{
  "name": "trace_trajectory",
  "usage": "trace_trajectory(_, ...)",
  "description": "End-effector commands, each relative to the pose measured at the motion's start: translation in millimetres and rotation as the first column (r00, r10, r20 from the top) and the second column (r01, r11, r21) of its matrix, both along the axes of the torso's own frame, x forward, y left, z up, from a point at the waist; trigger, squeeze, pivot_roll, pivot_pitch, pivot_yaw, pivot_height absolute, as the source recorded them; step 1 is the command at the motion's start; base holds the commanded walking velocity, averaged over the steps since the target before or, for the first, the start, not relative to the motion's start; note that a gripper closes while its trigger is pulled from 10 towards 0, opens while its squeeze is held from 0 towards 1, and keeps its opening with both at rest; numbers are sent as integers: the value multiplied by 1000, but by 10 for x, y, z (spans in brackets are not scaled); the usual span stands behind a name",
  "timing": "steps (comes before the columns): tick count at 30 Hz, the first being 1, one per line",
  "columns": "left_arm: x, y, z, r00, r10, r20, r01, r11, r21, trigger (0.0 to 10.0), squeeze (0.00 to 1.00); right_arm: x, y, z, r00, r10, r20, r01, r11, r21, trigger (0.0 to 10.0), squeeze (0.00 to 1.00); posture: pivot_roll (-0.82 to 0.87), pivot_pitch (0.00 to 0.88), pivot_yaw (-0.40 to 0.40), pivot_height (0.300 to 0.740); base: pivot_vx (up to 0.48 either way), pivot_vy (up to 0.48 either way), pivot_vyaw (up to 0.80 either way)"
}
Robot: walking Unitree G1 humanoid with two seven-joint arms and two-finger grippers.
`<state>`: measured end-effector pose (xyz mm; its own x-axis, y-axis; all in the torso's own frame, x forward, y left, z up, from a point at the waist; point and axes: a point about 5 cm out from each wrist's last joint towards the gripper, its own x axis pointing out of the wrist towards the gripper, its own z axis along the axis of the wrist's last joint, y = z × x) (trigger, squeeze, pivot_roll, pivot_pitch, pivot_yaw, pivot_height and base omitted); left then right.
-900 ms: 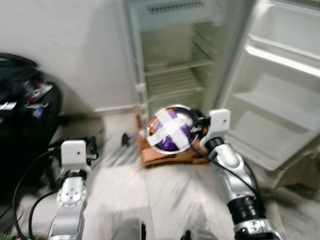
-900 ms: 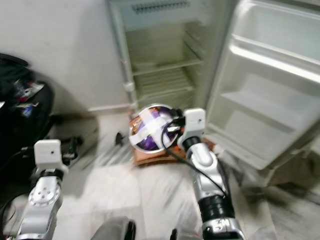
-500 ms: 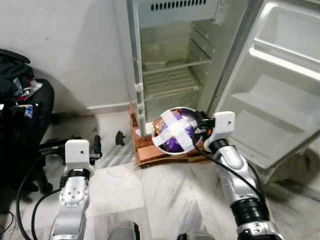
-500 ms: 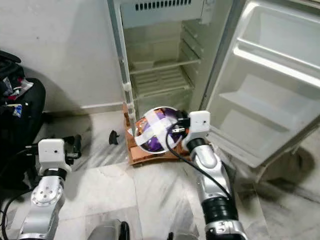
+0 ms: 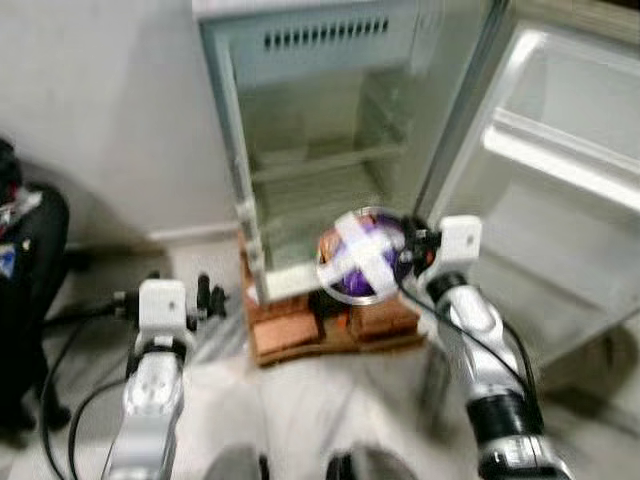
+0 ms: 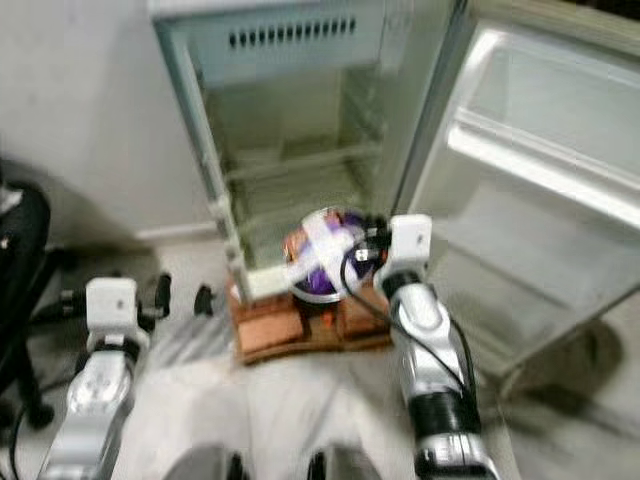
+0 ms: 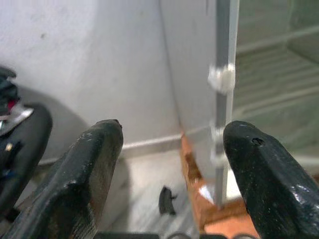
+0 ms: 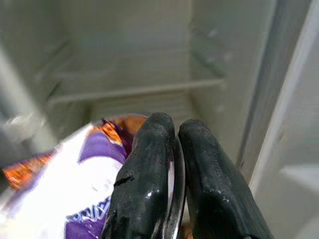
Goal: Restocking fridge
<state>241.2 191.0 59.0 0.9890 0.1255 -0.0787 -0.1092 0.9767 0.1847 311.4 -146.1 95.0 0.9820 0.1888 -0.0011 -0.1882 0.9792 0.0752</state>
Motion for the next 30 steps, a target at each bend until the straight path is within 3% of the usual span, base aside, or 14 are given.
trace_trajectory(1,-5,73,20,1000,17,-1,-17,1000,22,10000,0,22,110,75,999,28,33,-29,999,19,10000,0,102,120,-27,740,469,0,0)
trace_trajectory(12,-2,66,16,1000,25,0,-25,1000,11,10000,0,10,99,62,999,33,31,-33,999,23,10000,0,102,120,-31,740,455,0,0)
trace_trajectory(25,-9,81,10,999,55,-1,-55,998,-10,10000,0,21,119,71,999,35,34,-36,999,29,10000,0,108,124,-33,740,0,0,0)
trace_trajectory(30,-22,108,12,997,80,-9,-80,997,-18,10000,0,100,111,94,999,5,32,-7,998,56,10000,0,129,135,-32,740,0,0,0)
